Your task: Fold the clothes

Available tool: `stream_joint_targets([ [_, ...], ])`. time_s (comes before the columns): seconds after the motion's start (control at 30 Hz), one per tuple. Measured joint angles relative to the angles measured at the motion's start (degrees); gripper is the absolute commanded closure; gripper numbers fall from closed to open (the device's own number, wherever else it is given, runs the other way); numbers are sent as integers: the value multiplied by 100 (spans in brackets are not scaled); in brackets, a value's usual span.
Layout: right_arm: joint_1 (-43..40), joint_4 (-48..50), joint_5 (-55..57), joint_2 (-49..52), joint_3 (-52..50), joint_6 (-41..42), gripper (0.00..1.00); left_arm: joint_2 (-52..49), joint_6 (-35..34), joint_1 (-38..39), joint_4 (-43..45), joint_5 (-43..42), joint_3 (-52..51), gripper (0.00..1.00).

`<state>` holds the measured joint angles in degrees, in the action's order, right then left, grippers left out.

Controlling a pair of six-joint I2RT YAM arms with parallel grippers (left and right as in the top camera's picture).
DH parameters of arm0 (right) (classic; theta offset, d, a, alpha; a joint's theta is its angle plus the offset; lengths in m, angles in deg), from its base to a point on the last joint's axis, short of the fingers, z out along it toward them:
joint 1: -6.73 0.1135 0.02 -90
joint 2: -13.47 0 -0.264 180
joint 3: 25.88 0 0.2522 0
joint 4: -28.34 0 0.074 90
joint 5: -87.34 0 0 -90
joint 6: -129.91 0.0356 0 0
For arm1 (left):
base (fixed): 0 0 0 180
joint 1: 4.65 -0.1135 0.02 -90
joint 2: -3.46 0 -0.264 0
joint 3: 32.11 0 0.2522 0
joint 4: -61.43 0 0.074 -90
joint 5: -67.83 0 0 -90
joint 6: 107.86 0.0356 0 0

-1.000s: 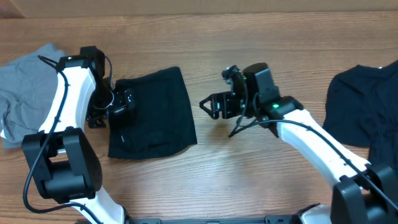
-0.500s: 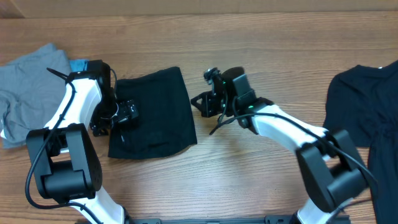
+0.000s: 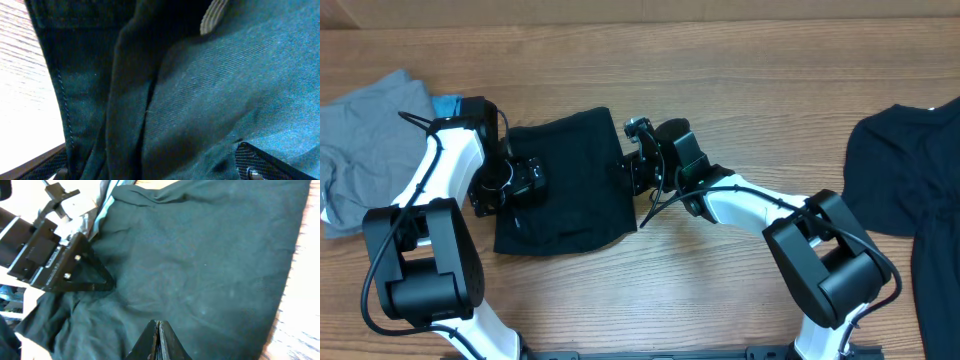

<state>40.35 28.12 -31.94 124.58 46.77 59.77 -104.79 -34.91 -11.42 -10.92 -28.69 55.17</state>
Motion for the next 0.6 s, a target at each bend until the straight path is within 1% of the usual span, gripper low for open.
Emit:
stream_joint_targets([
  [0.17, 0, 278, 81, 184, 0, -7, 96, 0, 33, 0, 11, -11, 0, 0],
  [0.43, 2, 610, 120, 953, 0, -20, 96, 0, 50, 0, 42, 214, 0, 0],
  [0.6, 0, 658, 120, 1034, 0, -20, 96, 0, 48, 0, 186, 389, 0, 0],
])
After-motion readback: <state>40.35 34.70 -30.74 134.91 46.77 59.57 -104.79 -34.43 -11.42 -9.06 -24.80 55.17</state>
